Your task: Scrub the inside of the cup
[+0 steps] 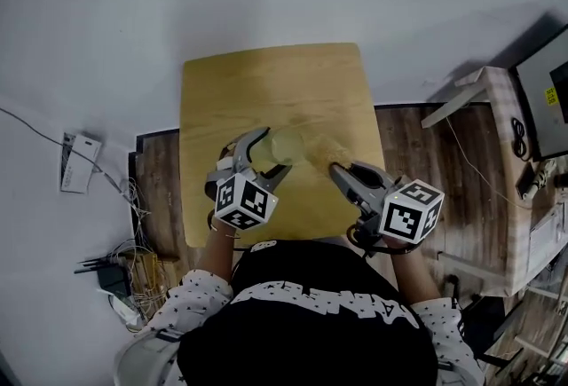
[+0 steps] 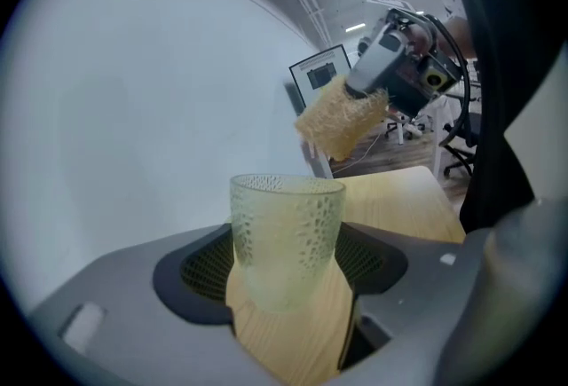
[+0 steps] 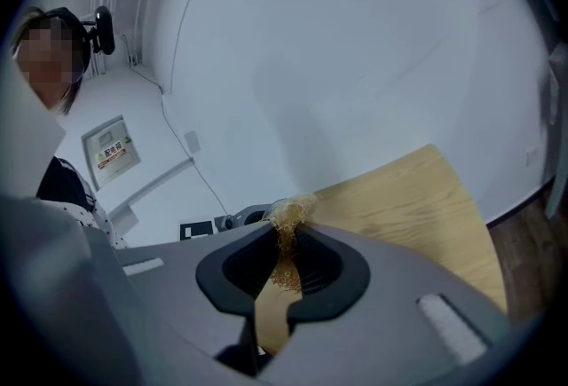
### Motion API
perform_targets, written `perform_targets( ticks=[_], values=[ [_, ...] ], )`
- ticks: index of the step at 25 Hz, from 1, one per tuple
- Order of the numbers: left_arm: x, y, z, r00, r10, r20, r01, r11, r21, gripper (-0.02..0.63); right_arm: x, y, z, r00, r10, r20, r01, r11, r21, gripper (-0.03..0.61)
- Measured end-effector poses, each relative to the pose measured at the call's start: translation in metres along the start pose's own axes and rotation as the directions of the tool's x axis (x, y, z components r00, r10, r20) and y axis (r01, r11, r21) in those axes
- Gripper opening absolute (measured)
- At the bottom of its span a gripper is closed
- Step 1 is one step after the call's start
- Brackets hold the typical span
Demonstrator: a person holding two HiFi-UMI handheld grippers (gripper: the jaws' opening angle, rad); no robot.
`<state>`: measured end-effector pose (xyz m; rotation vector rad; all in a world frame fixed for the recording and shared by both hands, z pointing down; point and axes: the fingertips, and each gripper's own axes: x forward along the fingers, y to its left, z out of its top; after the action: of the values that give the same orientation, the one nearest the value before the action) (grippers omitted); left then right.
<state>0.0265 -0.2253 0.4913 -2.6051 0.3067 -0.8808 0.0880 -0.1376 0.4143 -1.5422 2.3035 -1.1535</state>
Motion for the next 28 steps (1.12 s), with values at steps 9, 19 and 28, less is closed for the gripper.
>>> perform_targets(
  ticks=[9,19,28],
  values=[
    [0.036,0.001,-0.006,0.991,-0.097,0.095,0.106,0.990,-0.094,0.354,0.002,-0.013,0.003,0.990,-0.136,0.027,0.137,0.991,-0.013,0.057],
    [0.063,0.004,-0.025,0.976,-0.146,0.164,0.174,0.970,-0.169,0.356,0.019,-0.020,0.004,0.962,-0.274,0.022,0.274,0.957,-0.098,0.057],
    [0.083,-0.003,-0.035,0.952,-0.199,0.234,0.244,0.953,-0.181,0.356,0.025,-0.027,-0.003,0.940,-0.342,0.007,0.341,0.937,-0.076,0.057]
  ],
)
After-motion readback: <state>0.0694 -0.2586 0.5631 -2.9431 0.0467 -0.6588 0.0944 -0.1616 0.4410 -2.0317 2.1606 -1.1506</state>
